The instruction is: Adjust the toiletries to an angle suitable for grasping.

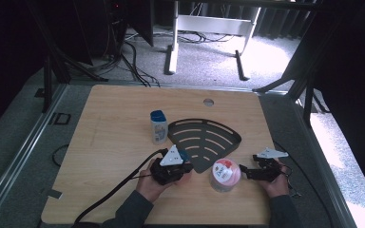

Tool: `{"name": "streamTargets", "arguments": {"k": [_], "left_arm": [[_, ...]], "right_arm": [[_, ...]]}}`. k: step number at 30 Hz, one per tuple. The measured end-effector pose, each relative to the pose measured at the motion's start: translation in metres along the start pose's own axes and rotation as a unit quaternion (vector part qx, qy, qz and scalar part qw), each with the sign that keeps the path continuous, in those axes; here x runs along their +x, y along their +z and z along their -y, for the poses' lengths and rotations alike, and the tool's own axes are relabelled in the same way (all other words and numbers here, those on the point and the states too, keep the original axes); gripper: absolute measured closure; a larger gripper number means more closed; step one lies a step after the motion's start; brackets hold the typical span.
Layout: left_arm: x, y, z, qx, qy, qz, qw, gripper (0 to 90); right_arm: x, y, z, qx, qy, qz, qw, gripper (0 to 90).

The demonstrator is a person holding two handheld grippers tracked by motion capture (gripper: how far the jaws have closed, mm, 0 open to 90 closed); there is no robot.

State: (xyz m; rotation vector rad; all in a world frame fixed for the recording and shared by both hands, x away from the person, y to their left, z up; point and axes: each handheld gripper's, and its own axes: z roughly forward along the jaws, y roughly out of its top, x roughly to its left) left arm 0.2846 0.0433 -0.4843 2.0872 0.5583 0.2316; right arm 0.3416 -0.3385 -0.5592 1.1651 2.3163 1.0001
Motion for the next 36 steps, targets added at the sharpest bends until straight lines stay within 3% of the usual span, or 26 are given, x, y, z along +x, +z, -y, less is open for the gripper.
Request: {"name": "streamTargets", "arguments": {"k": [21, 28, 36], "left_arm": [[-0.0009, -0.0007, 0.0007, 0.002, 0.012, -0.007, 0.9999, 88.8], [-0.0061, -0.0021, 0.0028, 0.023, 0.029, -0.011, 0.9993, 88.9], [-0.0041, -0.0035, 0.0032, 0.027, 0.027, -0.013, 0.9992, 89.1]], "right_arm": [[0.0000, 0.0000, 0.0000, 0.000, 0.000, 0.000, 1.0000, 20.7], [0.0000, 0.0000, 0.0000, 0.000, 0.000, 0.000, 1.0000, 20.7], [0.0000, 0.0000, 0.0000, 0.000, 0.000, 0.000, 1.0000, 20.7]]}}
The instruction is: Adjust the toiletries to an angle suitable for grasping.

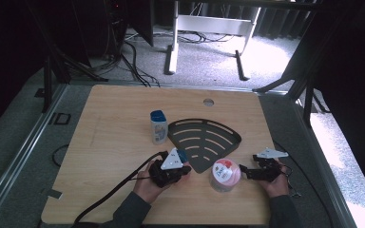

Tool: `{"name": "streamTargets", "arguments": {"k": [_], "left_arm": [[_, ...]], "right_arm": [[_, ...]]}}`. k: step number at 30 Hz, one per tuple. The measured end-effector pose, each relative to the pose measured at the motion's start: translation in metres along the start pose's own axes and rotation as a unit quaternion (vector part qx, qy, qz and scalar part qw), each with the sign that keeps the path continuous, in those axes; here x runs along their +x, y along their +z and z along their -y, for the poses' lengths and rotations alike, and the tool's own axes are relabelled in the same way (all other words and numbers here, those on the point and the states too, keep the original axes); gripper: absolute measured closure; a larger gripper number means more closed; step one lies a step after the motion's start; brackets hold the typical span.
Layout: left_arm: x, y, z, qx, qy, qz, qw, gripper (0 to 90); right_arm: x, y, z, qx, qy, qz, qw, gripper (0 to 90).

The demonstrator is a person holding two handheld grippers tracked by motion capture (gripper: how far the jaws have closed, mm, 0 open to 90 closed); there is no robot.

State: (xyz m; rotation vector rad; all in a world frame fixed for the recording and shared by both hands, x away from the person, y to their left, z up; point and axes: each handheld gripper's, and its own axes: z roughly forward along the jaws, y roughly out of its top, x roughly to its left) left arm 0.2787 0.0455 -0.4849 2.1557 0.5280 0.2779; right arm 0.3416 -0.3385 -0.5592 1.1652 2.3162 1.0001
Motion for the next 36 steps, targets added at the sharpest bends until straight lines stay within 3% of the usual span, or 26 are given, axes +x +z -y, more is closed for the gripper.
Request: {"name": "streamTargets", "arguments": {"k": [8, 15, 28, 36], "left_arm": [[0.002, -0.004, 0.004, 0.009, -0.006, -0.004, 0.9999, 89.1], [0.012, -0.004, 0.011, 0.041, -0.012, -0.050, 0.9979, 86.8], [0.036, -0.001, 0.016, 0.041, -0.026, -0.078, 0.9957, 86.2], [0.050, 0.005, 0.017, 0.039, -0.048, -0.098, 0.9932, 86.1]], "right_arm": [[0.000, 0.000, 0.000, 0.000, 0.000, 0.000, 1.0000, 20.7], [0.000, 0.000, 0.000, 0.000, 0.000, 0.000, 1.0000, 20.7], [0.000, 0.000, 0.000, 0.000, 0.000, 0.000, 1.0000, 20.7], [0.000, 0.000, 0.000, 0.000, 0.001, 0.000, 1.0000, 20.8]]}}
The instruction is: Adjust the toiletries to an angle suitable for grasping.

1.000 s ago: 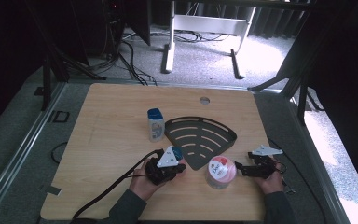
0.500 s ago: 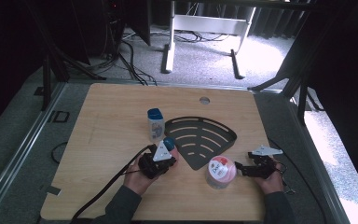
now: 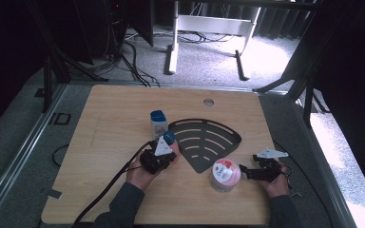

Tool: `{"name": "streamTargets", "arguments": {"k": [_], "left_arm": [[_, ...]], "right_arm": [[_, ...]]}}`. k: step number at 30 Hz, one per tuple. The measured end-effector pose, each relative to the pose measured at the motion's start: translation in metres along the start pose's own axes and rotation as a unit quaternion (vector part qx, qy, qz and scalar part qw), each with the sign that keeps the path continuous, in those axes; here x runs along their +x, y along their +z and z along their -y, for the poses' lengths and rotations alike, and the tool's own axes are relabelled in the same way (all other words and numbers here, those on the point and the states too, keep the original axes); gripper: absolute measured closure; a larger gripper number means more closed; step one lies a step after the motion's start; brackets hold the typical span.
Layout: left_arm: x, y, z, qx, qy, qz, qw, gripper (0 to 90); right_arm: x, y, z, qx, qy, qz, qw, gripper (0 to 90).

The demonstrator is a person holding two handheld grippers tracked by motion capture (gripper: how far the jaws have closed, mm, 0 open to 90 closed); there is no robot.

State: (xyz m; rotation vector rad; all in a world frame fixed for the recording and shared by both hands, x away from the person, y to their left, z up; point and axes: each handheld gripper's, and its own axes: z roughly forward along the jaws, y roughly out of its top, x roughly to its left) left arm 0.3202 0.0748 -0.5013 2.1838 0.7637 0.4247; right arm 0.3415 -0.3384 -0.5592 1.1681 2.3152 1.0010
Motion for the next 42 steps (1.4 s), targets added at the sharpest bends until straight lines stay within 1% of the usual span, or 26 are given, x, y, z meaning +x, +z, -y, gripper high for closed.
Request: {"name": "streamTargets", "arguments": {"k": [2, 10, 15, 17, 21, 24, 25, 29, 32, 33, 38, 42], "left_arm": [[0.002, 0.001, 0.000, -0.001, -0.006, -0.004, 1.0000, 86.1], [0.007, -0.001, 0.000, 0.007, -0.008, -0.018, 0.9998, 85.6], [0.013, -0.004, 0.004, 0.006, -0.016, -0.024, 0.9996, 85.4], [0.016, -0.005, 0.005, 0.007, -0.018, -0.021, 0.9996, 85.6], [0.017, -0.005, 0.006, 0.007, -0.020, -0.025, 0.9995, 85.5], [0.017, -0.005, 0.007, 0.005, -0.022, -0.026, 0.9994, 84.6], [0.016, -0.005, 0.008, 0.006, -0.020, -0.026, 0.9995, 83.4], [0.013, -0.005, 0.008, 0.001, -0.018, -0.014, 0.9997, 82.5], [0.012, -0.006, 0.008, -0.005, -0.017, -0.006, 0.9998, 81.2], [0.011, -0.006, 0.008, -0.006, -0.017, -0.004, 0.9998, 80.9], [0.003, -0.007, 0.007, -0.013, -0.011, 0.006, 0.9998, 79.3], [-0.002, -0.004, 0.006, -0.018, -0.012, 0.019, 0.9996, 77.9]], "right_arm": [[0.000, 0.000, 0.000, 0.000, 0.000, 0.000, 1.0000, 20.8], [0.000, 0.000, 0.000, 0.000, 0.000, 0.000, 1.0000, 20.9], [0.000, 0.000, 0.000, 0.000, 0.000, 0.000, 1.0000, 20.8], [0.000, 0.000, 0.000, 0.000, 0.000, 0.000, 1.0000, 20.8], [0.000, 0.000, 0.000, 0.000, 0.000, 0.000, 1.0000, 20.7], [0.000, 0.000, 0.000, 0.001, -0.001, -0.001, 1.0000, 20.5], [0.000, 0.000, 0.000, 0.000, -0.002, -0.001, 1.0000, 20.5], [0.000, 0.000, 0.000, 0.000, -0.002, -0.002, 1.0000, 21.7], [0.001, -0.001, 0.000, -0.002, -0.005, -0.004, 1.0000, 25.2], [0.001, -0.001, 0.000, -0.004, -0.003, -0.002, 1.0000, 28.2], [0.003, -0.004, -0.001, -0.001, -0.003, -0.002, 1.0000, 47.9], [0.008, -0.006, -0.004, 0.002, -0.019, -0.004, 0.9998, 62.0]]}}
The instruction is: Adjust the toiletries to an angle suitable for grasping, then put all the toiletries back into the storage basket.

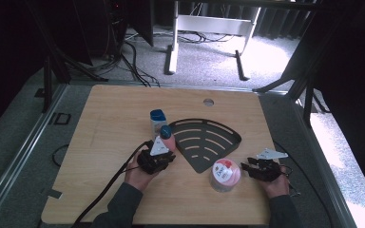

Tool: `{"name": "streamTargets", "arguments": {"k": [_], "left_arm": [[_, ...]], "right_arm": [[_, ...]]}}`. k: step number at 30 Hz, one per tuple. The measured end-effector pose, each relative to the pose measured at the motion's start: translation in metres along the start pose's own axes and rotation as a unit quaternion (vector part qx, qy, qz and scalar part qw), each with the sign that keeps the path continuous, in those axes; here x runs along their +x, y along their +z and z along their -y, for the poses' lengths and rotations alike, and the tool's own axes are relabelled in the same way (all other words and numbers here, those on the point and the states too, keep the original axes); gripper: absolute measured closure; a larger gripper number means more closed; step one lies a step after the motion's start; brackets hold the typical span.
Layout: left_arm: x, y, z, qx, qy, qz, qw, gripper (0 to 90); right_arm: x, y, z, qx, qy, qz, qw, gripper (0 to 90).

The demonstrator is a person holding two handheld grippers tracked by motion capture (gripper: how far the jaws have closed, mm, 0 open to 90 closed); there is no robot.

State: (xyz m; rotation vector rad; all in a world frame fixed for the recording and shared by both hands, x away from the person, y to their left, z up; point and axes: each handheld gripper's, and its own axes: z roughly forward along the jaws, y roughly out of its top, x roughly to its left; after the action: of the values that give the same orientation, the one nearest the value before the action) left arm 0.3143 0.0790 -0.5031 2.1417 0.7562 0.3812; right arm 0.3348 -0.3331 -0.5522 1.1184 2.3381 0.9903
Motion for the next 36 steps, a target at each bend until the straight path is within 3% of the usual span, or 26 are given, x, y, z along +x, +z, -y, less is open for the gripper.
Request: {"name": "streamTargets", "arguments": {"k": [7, 18, 27, 36], "left_arm": [[-0.010, 0.009, 0.000, 0.002, 0.003, 0.024, 0.9997, 74.6], [-0.019, 0.016, -0.001, -0.002, 0.003, 0.045, 0.9990, 71.8], [-0.023, 0.019, -0.001, -0.005, 0.007, 0.048, 0.9988, 71.2], [-0.030, 0.027, 0.000, -0.005, 0.009, 0.067, 0.9977, 70.2]], "right_arm": [[0.012, -0.016, -0.010, -0.042, -0.019, -0.004, 0.9989, 75.9], [0.033, -0.030, -0.019, -0.072, -0.047, -0.008, 0.9963, 79.1], [0.040, -0.027, -0.020, -0.064, -0.057, -0.011, 0.9963, 77.3], [0.035, -0.022, -0.017, -0.065, -0.043, -0.035, 0.9964, 80.2]]}}
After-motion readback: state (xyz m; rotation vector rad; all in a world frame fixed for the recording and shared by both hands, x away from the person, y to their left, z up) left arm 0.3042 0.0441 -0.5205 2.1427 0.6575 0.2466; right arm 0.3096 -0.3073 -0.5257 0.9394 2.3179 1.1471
